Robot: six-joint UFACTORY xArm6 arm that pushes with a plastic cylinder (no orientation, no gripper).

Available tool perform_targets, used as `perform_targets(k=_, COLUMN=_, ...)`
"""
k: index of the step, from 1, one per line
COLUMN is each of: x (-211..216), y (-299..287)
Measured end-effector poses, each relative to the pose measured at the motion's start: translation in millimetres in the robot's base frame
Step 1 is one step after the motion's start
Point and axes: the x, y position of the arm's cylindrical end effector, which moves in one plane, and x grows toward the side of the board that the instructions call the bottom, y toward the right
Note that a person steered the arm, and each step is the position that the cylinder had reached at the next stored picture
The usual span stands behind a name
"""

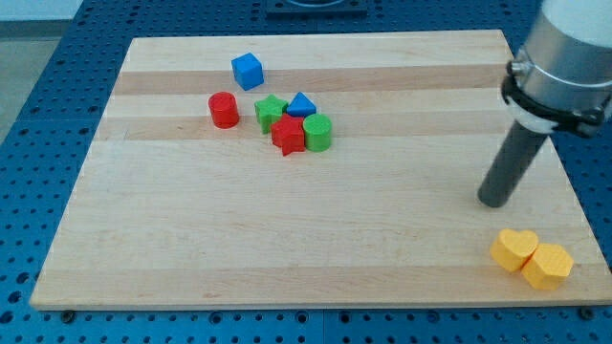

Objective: Touch the bottom of red star

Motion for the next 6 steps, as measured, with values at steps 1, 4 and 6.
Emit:
perform_targets(k=1, x=-3.5, y=-24.6)
perform_targets(k=4, x=-9.0, y=-79.6)
perform_targets(k=6, x=-48.8, y=-97.8)
